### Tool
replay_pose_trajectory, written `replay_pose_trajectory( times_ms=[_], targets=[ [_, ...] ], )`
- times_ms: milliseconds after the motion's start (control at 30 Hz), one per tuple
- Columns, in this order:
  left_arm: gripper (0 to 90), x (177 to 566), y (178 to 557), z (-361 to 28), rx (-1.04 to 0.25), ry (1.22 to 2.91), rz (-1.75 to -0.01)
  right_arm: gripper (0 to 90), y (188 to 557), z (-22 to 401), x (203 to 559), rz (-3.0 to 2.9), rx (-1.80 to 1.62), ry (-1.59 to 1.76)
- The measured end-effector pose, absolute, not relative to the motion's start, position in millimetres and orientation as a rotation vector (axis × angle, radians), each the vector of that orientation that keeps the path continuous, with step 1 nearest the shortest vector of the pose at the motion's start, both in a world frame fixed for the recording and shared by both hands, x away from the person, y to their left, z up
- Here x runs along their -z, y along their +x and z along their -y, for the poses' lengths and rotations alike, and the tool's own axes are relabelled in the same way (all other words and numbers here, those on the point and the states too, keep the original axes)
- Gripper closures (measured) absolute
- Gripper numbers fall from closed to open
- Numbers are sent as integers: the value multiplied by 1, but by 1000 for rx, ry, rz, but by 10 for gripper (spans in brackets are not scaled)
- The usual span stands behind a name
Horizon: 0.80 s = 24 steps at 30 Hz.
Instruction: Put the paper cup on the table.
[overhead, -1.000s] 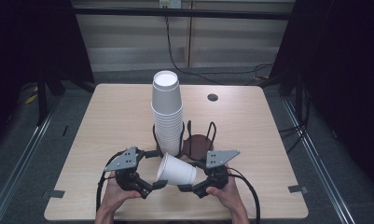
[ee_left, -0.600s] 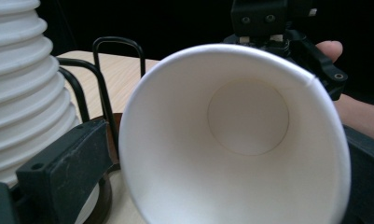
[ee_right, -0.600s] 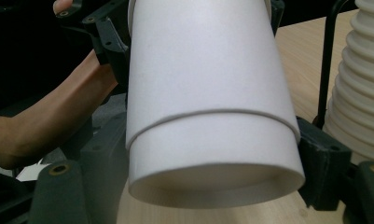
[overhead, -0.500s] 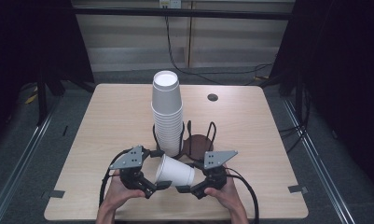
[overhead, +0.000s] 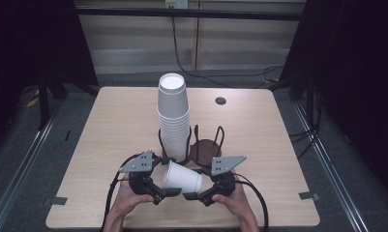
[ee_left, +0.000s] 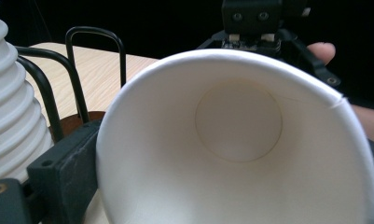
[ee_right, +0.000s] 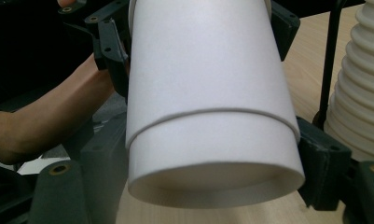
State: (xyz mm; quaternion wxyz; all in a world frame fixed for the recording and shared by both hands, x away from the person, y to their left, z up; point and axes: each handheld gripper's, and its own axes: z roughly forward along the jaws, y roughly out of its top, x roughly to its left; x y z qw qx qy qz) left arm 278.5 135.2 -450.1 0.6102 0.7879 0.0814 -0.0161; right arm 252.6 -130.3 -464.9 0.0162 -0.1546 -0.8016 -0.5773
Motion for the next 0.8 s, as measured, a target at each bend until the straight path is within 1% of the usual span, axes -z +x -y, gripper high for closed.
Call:
replay_pose_trajectory(
  times_ms=[233,433,700,767,800],
  targets=[
    [57,448,280,-139,72,1811,-190,232,253,131,466,2468,1818,-473],
    [94,446,278,-140,65,1791,-178,211,254,132,468,2467,1820,-475],
    [97,445,276,-140,41,1802,-181,190,253,132,471,2463,1834,-494],
    [96,445,276,-141,33,1793,-186,157,252,135,472,2455,1863,-525],
    [96,445,276,-142,28,1797,-187,156,252,136,473,2446,1875,-530]
  ],
)
